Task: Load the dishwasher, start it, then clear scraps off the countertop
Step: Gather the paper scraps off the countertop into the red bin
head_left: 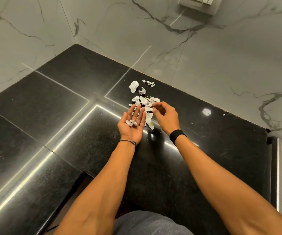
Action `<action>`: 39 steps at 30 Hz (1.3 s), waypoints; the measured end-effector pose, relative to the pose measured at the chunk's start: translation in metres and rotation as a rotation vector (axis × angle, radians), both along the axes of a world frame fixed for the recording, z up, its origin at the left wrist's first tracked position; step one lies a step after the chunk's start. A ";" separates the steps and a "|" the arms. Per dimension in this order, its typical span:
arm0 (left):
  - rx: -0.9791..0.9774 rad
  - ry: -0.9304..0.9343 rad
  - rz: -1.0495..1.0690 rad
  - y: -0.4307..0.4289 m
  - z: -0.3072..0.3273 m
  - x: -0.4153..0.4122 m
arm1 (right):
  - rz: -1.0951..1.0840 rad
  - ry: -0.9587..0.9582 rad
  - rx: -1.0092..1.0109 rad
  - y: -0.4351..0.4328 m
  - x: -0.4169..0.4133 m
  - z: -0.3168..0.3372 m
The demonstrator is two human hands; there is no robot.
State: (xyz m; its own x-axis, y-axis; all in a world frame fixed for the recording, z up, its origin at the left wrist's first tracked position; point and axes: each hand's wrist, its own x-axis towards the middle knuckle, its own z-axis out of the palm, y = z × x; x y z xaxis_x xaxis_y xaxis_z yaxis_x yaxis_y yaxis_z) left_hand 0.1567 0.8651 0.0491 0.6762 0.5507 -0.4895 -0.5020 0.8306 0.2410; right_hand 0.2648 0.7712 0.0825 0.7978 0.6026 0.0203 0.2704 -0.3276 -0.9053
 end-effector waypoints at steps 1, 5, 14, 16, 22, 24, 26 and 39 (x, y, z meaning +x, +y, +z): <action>0.007 0.020 0.007 0.003 -0.001 -0.001 | 0.027 -0.022 -0.082 0.001 0.004 -0.007; 0.031 0.075 0.011 0.013 -0.002 -0.002 | 0.203 -0.133 -0.399 0.008 0.011 -0.027; 0.087 0.159 -0.009 0.015 -0.002 0.003 | 0.303 -0.422 -0.518 -0.003 -0.004 -0.046; 0.062 0.164 0.010 0.016 -0.004 0.002 | 0.252 -0.393 -0.507 -0.009 -0.002 -0.045; 0.024 0.185 0.018 0.010 -0.007 0.002 | 0.044 -0.217 -0.325 -0.031 -0.003 -0.032; 0.028 0.207 0.012 0.006 -0.006 0.001 | -0.008 -0.184 -0.229 -0.031 -0.007 -0.024; 0.036 0.223 0.018 0.002 -0.006 0.001 | -0.028 -0.178 -0.150 -0.027 -0.010 -0.017; 0.043 0.057 -0.047 -0.005 0.005 -0.001 | 0.352 -0.454 -0.003 -0.004 -0.059 0.010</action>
State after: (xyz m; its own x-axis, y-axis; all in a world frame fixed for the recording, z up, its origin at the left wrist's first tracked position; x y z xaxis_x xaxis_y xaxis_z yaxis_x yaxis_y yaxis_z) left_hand 0.1560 0.8600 0.0541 0.6736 0.5398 -0.5048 -0.4469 0.8415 0.3036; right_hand 0.2062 0.7675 0.0926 0.4608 0.8308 0.3122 0.7254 -0.1499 -0.6718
